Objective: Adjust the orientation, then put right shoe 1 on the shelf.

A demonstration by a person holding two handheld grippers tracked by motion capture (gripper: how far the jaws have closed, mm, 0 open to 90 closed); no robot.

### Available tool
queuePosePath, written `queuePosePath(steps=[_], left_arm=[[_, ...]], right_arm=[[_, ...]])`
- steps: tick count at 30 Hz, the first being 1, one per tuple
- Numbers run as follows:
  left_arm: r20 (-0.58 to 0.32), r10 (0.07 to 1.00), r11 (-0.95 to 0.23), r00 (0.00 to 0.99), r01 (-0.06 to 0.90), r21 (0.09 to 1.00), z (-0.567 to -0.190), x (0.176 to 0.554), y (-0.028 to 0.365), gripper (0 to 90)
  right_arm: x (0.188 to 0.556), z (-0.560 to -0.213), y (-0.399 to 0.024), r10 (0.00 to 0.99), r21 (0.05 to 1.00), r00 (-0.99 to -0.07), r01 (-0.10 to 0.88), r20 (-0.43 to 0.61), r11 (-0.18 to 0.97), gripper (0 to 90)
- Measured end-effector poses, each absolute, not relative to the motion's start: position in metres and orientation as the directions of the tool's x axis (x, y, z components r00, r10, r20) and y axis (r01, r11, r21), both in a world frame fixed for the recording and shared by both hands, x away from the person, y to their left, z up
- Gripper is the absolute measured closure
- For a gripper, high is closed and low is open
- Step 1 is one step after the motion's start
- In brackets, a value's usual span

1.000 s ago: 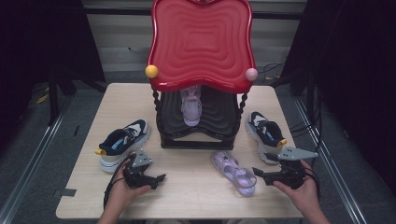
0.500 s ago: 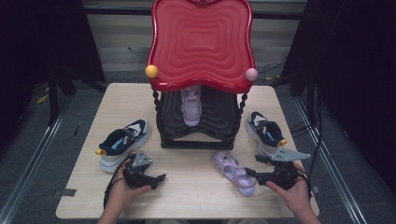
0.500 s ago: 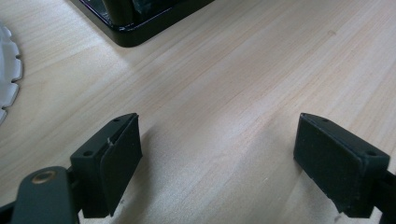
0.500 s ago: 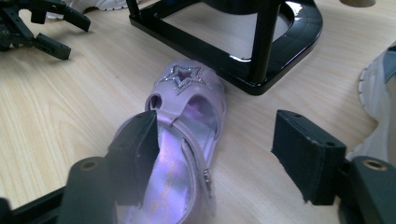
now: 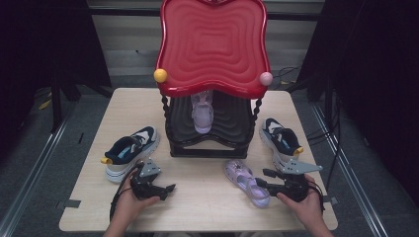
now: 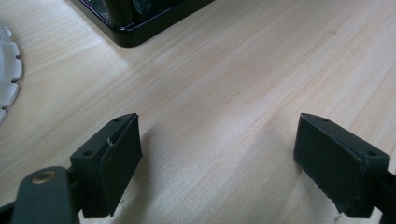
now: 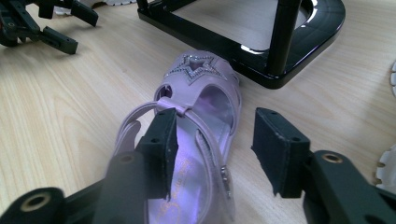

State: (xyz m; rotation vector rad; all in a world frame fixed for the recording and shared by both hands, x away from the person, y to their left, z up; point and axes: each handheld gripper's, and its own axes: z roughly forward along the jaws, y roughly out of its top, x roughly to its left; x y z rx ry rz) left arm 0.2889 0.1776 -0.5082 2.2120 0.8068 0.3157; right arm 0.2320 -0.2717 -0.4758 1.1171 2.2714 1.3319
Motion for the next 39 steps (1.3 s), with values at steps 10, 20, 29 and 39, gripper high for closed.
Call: queuePosePath(steps=[10,20,29,39], left_arm=[[-0.023,0.636,-0.522,0.771,0.452,0.723,-0.508,0.289,0.178,14.5],[-0.022,0.636,-0.523,0.771,0.452,0.723,-0.508,0.289,0.178,14.5],[-0.022,0.636,-0.522,0.771,0.452,0.723,-0.508,0.289,0.178,14.5],[-0.024,0.636,-0.521,0.772,0.452,0.724,-0.508,0.289,0.177,14.6]], right_arm=[[0.227,-0.478,-0.272,0.727,0.834,-0.675,0.468,0.124,0.293,57.9],[0.231,-0.486,-0.266,0.727,0.820,-0.676,0.478,0.116,0.314,64.7],[0.234,-0.490,-0.263,0.735,0.811,-0.670,0.484,0.102,0.328,69.1],[0.236,-0.493,-0.264,0.734,0.813,-0.673,0.477,0.094,0.334,75.9]])
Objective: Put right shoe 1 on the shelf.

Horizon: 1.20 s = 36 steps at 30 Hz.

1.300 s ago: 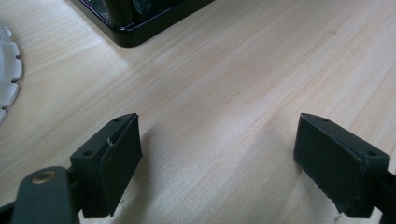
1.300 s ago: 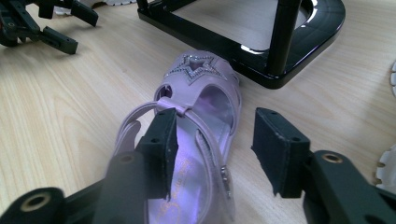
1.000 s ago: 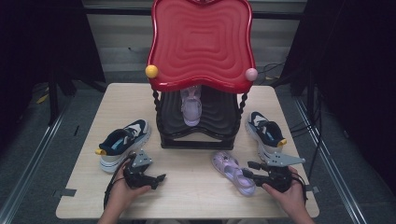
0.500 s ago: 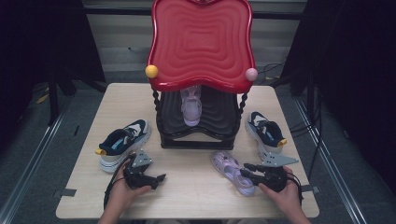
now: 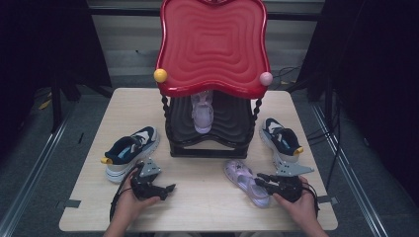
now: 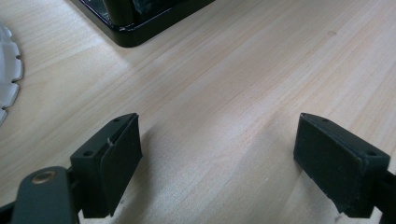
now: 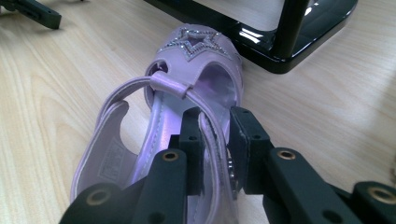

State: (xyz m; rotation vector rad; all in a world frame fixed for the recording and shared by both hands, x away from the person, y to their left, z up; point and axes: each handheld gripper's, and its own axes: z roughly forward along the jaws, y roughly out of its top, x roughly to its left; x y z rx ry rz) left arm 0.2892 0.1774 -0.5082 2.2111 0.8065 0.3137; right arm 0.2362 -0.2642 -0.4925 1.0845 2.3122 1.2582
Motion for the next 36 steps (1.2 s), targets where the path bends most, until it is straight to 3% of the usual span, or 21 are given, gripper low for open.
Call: queuePosePath(steps=[10,36], left_arm=[[-0.024,0.635,-0.522,0.772,0.452,0.724,-0.508,0.289,0.177,14.6],[-0.021,0.636,-0.524,0.771,0.452,0.722,-0.508,0.289,0.177,14.5]], right_arm=[[0.234,-0.491,-0.262,0.714,0.820,-0.698,0.443,0.062,0.362,81.1],[0.222,-0.470,-0.262,0.699,0.874,-0.713,0.374,0.058,0.309,82.7]])
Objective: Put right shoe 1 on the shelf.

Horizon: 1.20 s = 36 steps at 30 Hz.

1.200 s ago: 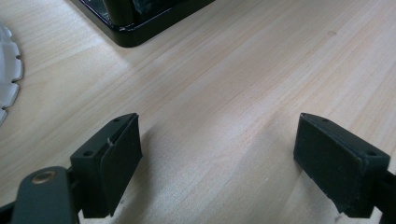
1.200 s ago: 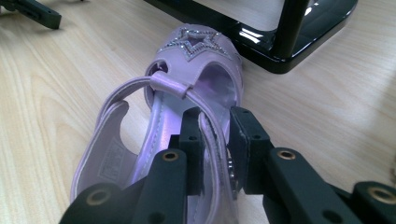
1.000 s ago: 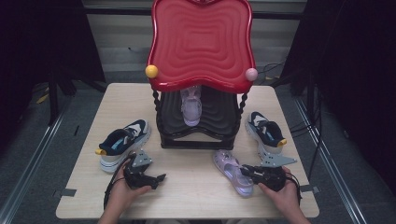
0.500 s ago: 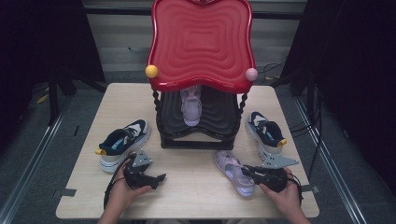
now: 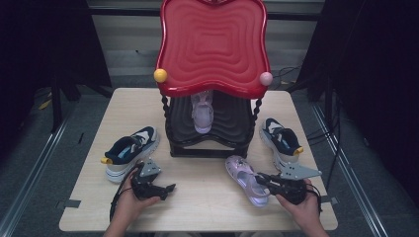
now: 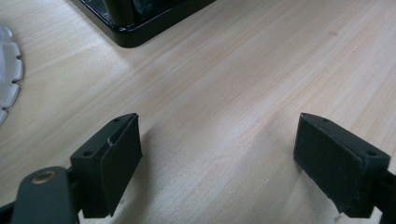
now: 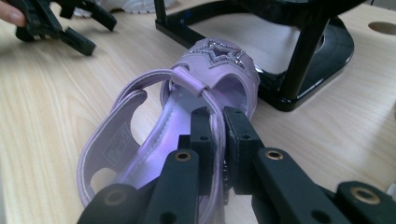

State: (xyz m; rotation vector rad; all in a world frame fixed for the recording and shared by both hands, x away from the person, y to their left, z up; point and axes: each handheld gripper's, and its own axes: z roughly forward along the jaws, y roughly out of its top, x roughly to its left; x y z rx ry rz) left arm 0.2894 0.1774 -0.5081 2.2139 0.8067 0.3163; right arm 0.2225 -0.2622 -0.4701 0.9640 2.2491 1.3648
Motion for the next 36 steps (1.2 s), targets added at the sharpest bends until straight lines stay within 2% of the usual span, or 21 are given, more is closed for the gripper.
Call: queuePosePath(steps=[19,36], left_arm=[[-0.019,0.637,-0.525,0.771,0.451,0.722,-0.508,0.289,0.177,14.6],[-0.019,0.637,-0.524,0.771,0.451,0.722,-0.508,0.289,0.177,14.6]], right_arm=[[0.213,-0.437,-0.266,0.715,0.914,-0.699,0.303,0.020,0.271,83.0],[0.227,-0.415,-0.252,0.739,0.936,-0.674,0.254,-0.009,0.242,83.0]])
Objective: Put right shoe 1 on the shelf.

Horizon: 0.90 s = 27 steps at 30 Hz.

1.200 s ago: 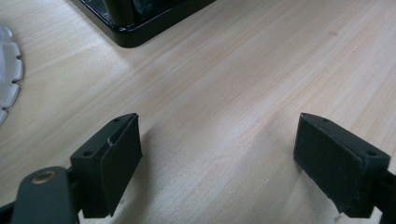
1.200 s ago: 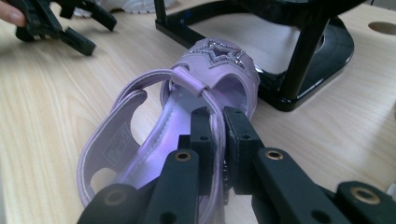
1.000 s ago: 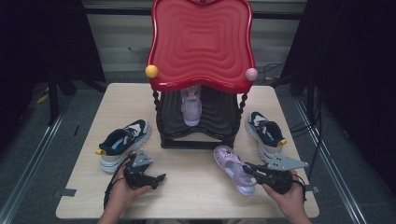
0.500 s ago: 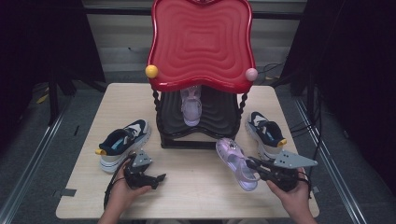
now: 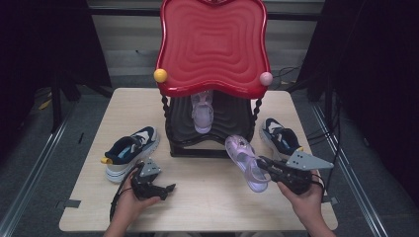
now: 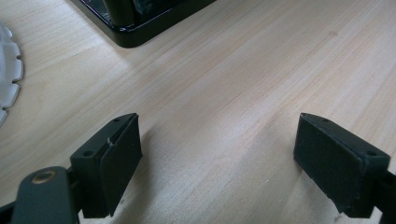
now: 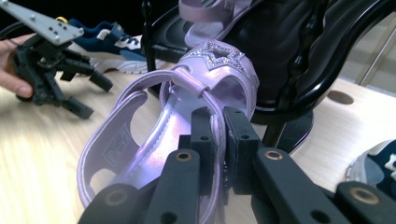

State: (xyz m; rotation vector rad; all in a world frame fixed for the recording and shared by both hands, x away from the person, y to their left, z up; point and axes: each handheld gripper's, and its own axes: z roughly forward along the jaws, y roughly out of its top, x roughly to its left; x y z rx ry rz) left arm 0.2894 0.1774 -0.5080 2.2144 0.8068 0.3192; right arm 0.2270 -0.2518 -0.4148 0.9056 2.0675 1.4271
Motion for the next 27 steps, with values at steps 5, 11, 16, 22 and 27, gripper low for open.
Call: queuePosePath(steps=[5,11,16,22,27], left_arm=[[-0.019,0.637,-0.524,0.771,0.451,0.722,-0.508,0.289,0.177,14.6],[-0.019,0.637,-0.525,0.771,0.451,0.722,-0.508,0.289,0.177,14.6],[-0.023,0.637,-0.522,0.771,0.453,0.722,-0.508,0.289,0.177,14.6],[-0.019,0.637,-0.524,0.771,0.451,0.722,-0.508,0.289,0.177,14.5],[-0.019,0.637,-0.524,0.771,0.451,0.722,-0.508,0.289,0.177,14.6]], right_arm=[[0.232,-0.412,-0.247,0.754,0.941,-0.657,0.246,-0.015,0.233,83.1],[0.239,-0.413,-0.239,0.775,0.948,-0.632,0.238,-0.014,0.212,83.1],[0.243,-0.413,-0.232,0.795,0.950,-0.606,0.234,-0.022,0.205,83.1],[0.249,-0.411,-0.227,0.814,0.954,-0.579,0.220,-0.040,0.203,83.1],[0.255,-0.410,-0.222,0.825,0.957,-0.563,0.215,-0.042,0.196,83.1]])
